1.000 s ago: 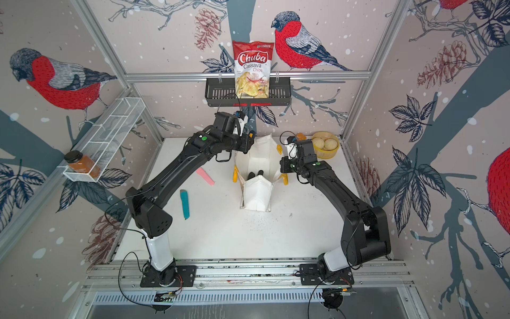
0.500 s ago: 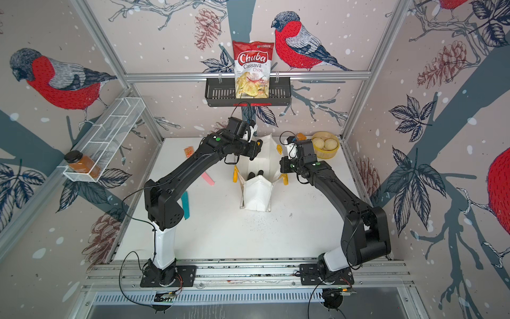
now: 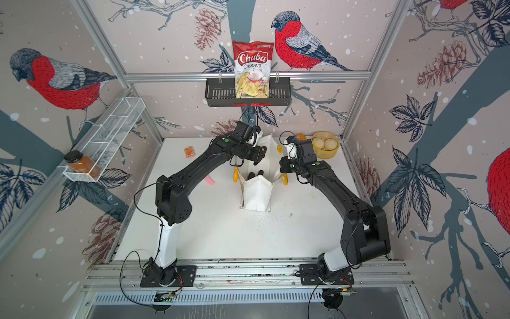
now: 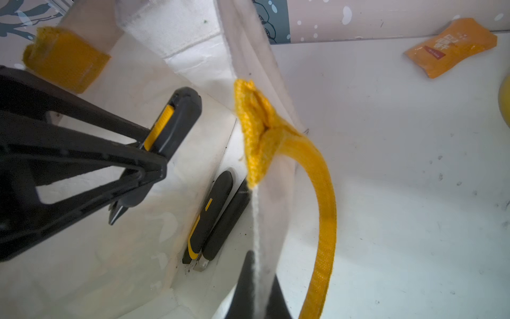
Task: Place the art knife into the pouch
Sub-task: Place the utility knife in the pouch.
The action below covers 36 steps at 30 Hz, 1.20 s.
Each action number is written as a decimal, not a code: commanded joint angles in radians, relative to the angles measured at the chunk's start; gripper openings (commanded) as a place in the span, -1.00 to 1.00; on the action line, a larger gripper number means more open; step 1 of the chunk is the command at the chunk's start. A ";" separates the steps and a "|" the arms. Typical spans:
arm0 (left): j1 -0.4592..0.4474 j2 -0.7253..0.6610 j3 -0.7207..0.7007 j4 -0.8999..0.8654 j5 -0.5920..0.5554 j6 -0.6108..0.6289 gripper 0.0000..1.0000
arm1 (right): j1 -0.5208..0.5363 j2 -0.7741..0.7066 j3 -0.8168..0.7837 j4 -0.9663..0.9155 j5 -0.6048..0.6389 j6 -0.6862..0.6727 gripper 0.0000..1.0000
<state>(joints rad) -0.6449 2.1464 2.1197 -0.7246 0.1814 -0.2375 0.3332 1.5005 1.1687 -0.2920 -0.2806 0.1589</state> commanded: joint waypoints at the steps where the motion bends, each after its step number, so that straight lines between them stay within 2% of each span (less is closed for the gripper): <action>1: -0.016 0.017 0.009 -0.019 -0.006 0.002 -0.41 | 0.003 0.003 0.008 0.023 -0.014 -0.004 -1.00; 25: -0.039 0.127 -0.007 -0.039 -0.031 0.007 -0.42 | 0.011 0.010 0.002 0.027 -0.014 -0.007 -1.00; 36: -0.050 0.120 -0.095 -0.019 -0.053 0.007 -0.43 | 0.010 0.014 -0.001 0.031 -0.014 -0.006 -1.00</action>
<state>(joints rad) -0.6930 2.2742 2.0418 -0.7506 0.1307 -0.2367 0.3420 1.5120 1.1690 -0.2832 -0.2848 0.1566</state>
